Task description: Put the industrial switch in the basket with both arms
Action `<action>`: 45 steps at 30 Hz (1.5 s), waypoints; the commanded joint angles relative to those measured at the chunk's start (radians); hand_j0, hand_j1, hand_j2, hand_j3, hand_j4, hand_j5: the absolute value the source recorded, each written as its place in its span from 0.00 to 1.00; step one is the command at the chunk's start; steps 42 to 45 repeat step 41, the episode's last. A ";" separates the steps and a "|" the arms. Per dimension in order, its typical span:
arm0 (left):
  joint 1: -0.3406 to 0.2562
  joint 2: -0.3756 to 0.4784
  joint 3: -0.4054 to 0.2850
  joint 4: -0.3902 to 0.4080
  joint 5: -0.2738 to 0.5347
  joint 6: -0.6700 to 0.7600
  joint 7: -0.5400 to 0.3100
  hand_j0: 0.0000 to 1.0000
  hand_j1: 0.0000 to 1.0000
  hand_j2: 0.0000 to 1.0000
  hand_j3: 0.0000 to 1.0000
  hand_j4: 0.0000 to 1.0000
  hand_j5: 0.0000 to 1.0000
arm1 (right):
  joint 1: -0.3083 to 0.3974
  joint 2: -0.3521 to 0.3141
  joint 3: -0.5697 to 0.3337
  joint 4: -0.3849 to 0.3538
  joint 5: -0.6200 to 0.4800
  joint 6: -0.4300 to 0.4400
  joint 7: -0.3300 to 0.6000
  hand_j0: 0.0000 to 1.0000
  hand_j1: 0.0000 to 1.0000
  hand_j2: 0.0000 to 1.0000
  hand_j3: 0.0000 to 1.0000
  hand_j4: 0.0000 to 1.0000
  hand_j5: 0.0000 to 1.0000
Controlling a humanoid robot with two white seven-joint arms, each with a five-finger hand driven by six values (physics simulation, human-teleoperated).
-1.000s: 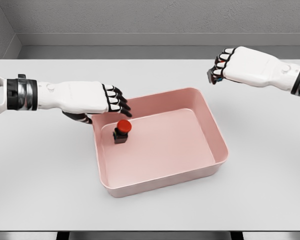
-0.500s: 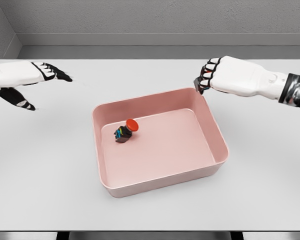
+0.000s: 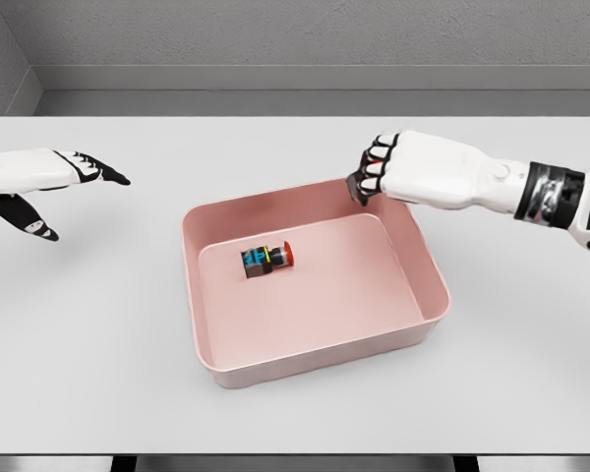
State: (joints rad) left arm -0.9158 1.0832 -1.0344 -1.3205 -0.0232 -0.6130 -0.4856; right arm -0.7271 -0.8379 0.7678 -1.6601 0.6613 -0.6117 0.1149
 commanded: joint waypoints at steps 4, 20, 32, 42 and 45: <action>0.000 0.001 -0.003 -0.002 0.006 0.002 -0.001 1.00 1.00 1.00 1.00 1.00 1.00 | 0.000 -0.006 0.004 -0.033 -0.006 0.001 0.000 0.62 0.62 0.62 0.62 0.62 0.62; 0.002 -0.002 -0.015 -0.003 0.008 0.002 0.001 1.00 1.00 1.00 1.00 1.00 1.00 | 0.017 -0.089 -0.061 -0.004 -0.045 0.001 -0.001 1.00 1.00 1.00 1.00 1.00 1.00; 0.006 -0.002 -0.015 -0.006 0.008 0.002 -0.001 1.00 1.00 1.00 1.00 1.00 1.00 | 0.106 -0.156 -0.150 0.108 -0.080 0.001 -0.011 1.00 1.00 1.00 1.00 1.00 1.00; 0.011 -0.005 -0.015 -0.003 0.005 0.002 -0.001 1.00 1.00 1.00 1.00 1.00 1.00 | 0.106 -0.153 -0.150 0.105 -0.081 0.001 -0.008 1.00 1.00 1.00 1.00 1.00 1.00; 0.011 -0.005 -0.015 -0.003 0.005 0.002 -0.001 1.00 1.00 1.00 1.00 1.00 1.00 | 0.106 -0.153 -0.150 0.105 -0.081 0.001 -0.008 1.00 1.00 1.00 1.00 1.00 1.00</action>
